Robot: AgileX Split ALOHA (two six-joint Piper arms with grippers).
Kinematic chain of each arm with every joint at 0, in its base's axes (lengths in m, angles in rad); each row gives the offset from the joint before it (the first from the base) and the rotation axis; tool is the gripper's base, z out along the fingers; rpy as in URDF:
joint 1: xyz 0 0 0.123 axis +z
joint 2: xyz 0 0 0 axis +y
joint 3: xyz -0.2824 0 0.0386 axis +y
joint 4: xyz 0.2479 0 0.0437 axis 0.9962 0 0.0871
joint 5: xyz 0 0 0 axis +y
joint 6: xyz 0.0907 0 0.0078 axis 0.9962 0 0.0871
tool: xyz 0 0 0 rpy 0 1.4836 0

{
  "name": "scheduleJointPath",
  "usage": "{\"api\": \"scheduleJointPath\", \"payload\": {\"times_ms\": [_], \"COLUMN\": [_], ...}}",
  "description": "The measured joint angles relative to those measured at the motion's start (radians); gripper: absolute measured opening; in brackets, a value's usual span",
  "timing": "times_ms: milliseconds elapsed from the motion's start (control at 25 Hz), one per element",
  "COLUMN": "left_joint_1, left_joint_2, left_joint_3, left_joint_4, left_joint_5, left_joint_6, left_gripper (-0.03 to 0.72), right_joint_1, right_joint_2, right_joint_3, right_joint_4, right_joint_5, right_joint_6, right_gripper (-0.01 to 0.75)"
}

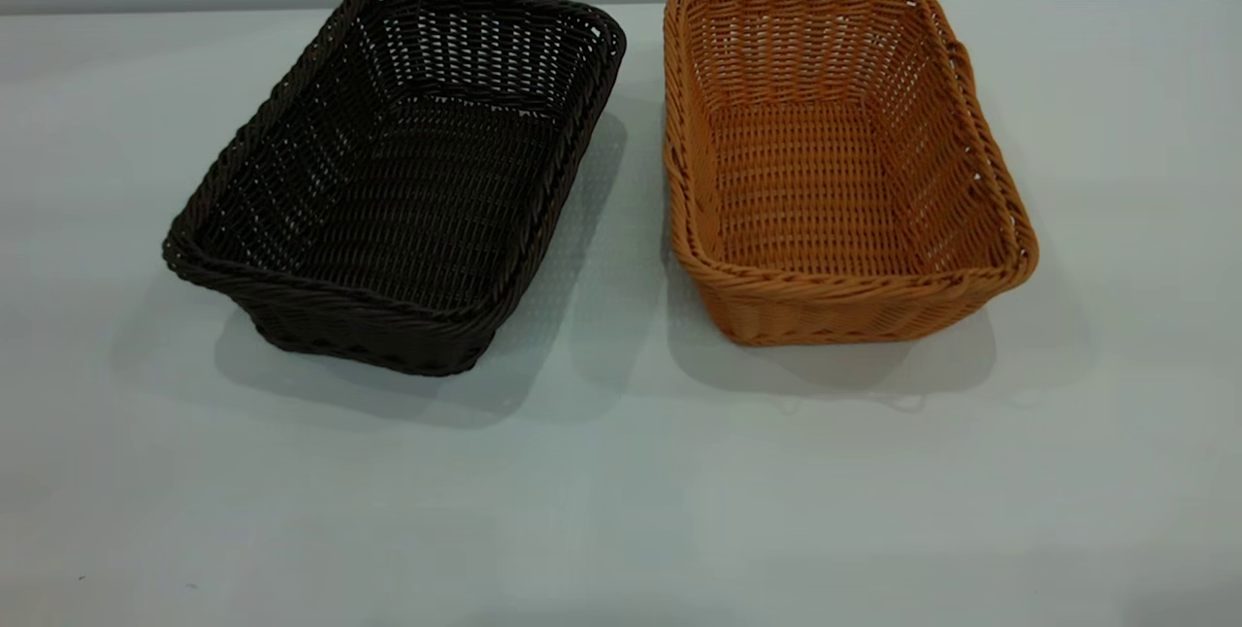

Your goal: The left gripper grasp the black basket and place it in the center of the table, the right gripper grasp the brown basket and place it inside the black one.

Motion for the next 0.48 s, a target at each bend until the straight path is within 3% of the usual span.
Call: {"api": "scheduleJointPath", "payload": {"times_ms": [280, 480], "left_joint_1": [0.000, 0.000], "left_joint_2": [0.403, 0.606], "left_joint_3": [-0.103, -0.171], "left_joint_4": [-0.004, -0.008], "left_joint_5": [-0.246, -0.361], "left_joint_6": [0.028, 0.065], "left_gripper": [0.531, 0.531], "right_joint_1": [0.004, 0.132], "right_joint_2": [0.455, 0.727], "right_joint_3": [0.000, -0.023], "right_joint_4": [0.307, 0.606], "right_joint_5": [-0.106, -0.133], "right_joint_6": [-0.199, -0.327], "right_gripper": [0.591, 0.591]}}
